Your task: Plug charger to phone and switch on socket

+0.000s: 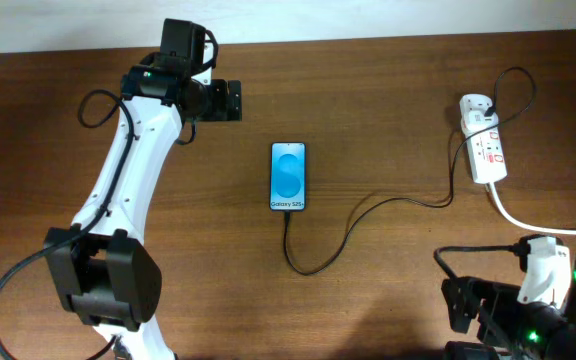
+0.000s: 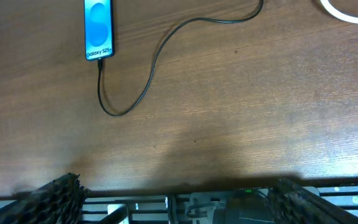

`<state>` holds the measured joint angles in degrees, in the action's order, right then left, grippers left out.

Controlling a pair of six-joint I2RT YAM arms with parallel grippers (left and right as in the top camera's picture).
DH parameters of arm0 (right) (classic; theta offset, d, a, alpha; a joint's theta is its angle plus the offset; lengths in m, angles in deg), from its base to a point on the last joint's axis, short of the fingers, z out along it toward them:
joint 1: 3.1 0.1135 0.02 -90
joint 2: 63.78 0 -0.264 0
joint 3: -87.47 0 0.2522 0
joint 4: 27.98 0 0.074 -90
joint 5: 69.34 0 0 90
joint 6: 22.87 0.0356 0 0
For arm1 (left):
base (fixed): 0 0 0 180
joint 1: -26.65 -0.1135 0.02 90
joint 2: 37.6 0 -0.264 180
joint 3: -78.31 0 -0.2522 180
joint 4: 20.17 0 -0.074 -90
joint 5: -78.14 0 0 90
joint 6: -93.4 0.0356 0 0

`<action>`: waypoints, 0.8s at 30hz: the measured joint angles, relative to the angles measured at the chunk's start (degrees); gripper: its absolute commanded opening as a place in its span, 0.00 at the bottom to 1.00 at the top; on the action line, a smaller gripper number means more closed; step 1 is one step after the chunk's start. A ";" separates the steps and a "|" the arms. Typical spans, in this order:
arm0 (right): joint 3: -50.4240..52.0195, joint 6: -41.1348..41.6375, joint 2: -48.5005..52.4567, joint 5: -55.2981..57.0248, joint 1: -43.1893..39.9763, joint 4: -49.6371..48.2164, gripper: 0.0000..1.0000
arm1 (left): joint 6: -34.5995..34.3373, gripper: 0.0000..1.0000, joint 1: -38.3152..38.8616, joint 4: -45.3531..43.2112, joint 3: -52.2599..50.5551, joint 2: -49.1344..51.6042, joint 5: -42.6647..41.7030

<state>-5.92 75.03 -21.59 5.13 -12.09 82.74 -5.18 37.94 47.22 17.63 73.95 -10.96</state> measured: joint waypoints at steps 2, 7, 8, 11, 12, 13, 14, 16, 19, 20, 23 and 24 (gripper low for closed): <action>0.00 -0.13 0.00 0.00 0.00 0.00 0.98 | -0.02 0.99 0.00 0.00 0.00 0.00 0.00; 0.00 -0.22 0.00 0.00 0.00 0.00 0.99 | 0.00 0.99 0.00 0.00 0.00 0.00 0.00; 0.00 -0.20 0.00 0.00 0.00 0.00 0.98 | 0.00 0.99 0.00 0.00 0.00 0.00 0.00; 0.00 -0.15 0.00 0.00 0.00 0.00 0.98 | 0.00 0.99 0.00 0.00 0.00 0.00 0.00; 0.00 -0.17 0.00 0.00 0.00 0.00 0.98 | 0.00 0.99 0.00 0.00 0.00 0.00 0.00; 0.00 -0.13 0.00 0.00 0.00 0.00 0.98 | 0.00 0.99 0.00 0.00 0.00 0.00 0.00; 0.00 -0.17 -0.17 0.00 0.00 0.00 0.98 | -0.02 0.99 0.00 0.00 0.00 0.00 0.00; 0.00 -0.20 -1.29 0.00 0.63 0.00 0.98 | 0.00 0.99 0.00 -0.02 0.00 0.00 0.00; 0.13 -0.24 -7.08 1.05 5.60 -3.82 0.98 | -0.02 0.99 0.00 0.00 0.00 0.00 0.00; 0.28 -0.39 -8.79 2.51 6.97 -7.19 0.98 | 0.00 0.99 0.00 0.00 0.00 0.00 0.00; 2.38 -4.13 -14.93 4.55 9.22 -13.79 0.98 | 0.00 0.99 0.00 0.00 0.00 0.00 0.00; 4.04 -4.79 -15.96 4.59 9.38 -15.89 0.98 | 0.00 0.99 0.00 0.04 0.00 0.00 -0.02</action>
<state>-1.88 70.25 -37.54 9.72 -2.72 66.85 -5.18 37.94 47.26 17.63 73.95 -10.98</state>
